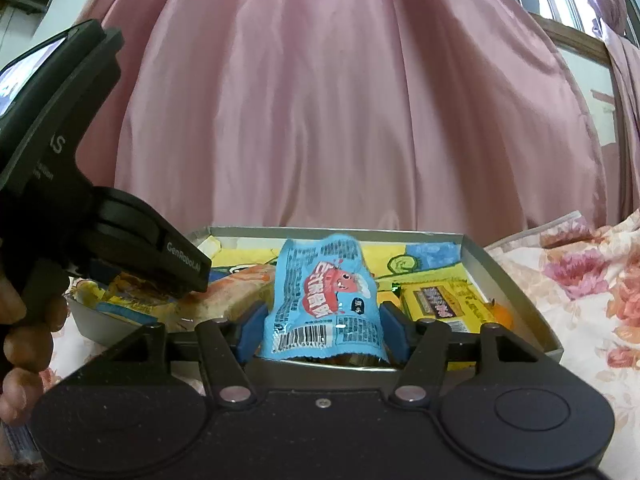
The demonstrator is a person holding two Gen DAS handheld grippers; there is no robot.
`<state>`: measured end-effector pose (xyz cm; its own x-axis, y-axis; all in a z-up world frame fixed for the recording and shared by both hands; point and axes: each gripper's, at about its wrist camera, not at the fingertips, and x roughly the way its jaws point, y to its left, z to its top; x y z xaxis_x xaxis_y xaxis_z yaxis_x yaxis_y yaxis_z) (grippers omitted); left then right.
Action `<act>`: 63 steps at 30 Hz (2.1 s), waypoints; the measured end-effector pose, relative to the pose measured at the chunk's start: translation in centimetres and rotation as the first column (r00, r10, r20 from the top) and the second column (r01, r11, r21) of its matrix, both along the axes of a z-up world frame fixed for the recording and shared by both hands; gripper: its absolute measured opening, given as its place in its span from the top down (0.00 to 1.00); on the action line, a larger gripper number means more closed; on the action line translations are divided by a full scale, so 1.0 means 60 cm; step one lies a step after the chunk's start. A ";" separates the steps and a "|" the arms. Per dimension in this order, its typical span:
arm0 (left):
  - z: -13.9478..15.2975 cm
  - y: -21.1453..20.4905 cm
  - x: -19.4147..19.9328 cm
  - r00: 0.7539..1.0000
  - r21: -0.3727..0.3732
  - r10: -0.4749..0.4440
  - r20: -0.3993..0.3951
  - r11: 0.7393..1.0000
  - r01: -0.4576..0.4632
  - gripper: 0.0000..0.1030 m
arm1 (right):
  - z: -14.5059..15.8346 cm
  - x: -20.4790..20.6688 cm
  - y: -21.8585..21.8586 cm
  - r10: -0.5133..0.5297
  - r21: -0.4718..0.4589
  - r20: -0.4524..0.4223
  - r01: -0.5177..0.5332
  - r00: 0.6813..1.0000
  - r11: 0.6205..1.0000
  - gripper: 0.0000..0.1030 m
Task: Organize snacks
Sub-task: 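Carry the yellow snack bag and blue candy pack into the grey tray, then open both tools in the tray and lift them away, then move both open tools back toward the blue stick pack and dark snack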
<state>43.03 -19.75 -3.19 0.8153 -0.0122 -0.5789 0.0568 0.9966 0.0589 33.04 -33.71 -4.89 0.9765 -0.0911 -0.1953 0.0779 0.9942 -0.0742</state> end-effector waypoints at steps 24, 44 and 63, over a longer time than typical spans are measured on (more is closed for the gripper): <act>0.088 0.107 -0.103 0.988 -0.166 0.141 0.055 0.978 -0.130 0.01 | 0.098 -0.090 0.018 -0.055 -0.016 0.109 0.057 0.993 0.998 0.01; 0.117 0.245 -0.349 0.964 -0.248 0.241 0.112 0.946 -0.208 0.01 | 0.168 -0.295 0.090 -0.074 0.071 0.168 0.063 0.983 0.996 0.01; 0.059 0.311 -0.470 0.974 -0.151 0.200 0.101 0.971 -0.184 0.01 | 0.118 -0.424 0.168 -0.051 -0.028 0.047 0.053 0.998 0.998 0.01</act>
<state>14.81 -1.08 0.32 0.8712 0.0773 -0.4848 -0.1357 0.9870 -0.0866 7.59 -23.63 2.20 0.9782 -0.1469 -0.1465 0.1335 0.9862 -0.0979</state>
